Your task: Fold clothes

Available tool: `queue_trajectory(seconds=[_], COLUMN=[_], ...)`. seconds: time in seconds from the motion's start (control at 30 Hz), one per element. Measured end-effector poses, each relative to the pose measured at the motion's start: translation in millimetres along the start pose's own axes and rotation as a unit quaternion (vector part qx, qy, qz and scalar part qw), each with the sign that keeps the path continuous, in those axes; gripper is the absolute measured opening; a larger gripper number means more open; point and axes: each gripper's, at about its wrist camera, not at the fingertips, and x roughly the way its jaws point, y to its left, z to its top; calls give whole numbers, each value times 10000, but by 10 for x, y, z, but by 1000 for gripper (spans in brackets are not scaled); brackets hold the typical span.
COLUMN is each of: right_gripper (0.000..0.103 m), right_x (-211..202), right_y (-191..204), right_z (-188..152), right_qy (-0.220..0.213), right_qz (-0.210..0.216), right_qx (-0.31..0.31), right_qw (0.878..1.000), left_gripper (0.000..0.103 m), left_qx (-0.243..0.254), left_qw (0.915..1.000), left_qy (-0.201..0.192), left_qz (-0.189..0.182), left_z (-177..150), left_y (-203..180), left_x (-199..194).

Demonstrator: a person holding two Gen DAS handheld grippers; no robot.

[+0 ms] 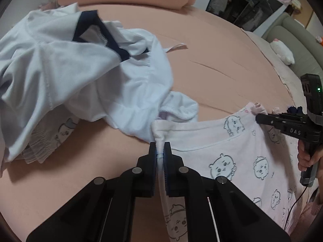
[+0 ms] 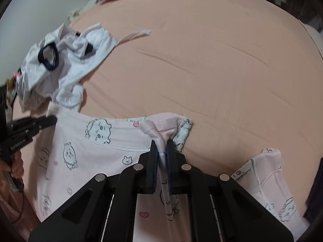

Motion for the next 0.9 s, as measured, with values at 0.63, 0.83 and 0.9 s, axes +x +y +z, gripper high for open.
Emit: queue_trajectory(seconds=[0.63,0.83,0.9], right_gripper=[36,33,33], right_x=[-436,-176,-322], right_y=[495,476,482], right_z=[-455,-559,-570], right_qy=[-389,-446,-665], right_qz=[-546,-1204,-1249], right_qx=[-196,-75,83], right_qw=[9976,9917,9899], left_gripper=[39,27,18], left_qx=[-406,-103,-167], left_qw=[9949,9933,9917], left_qy=[722,795,816], left_qz=[-573,-834,-982], left_z=[-595,-456,-440], left_y=[202,73,70], left_x=[-205,-194,-171])
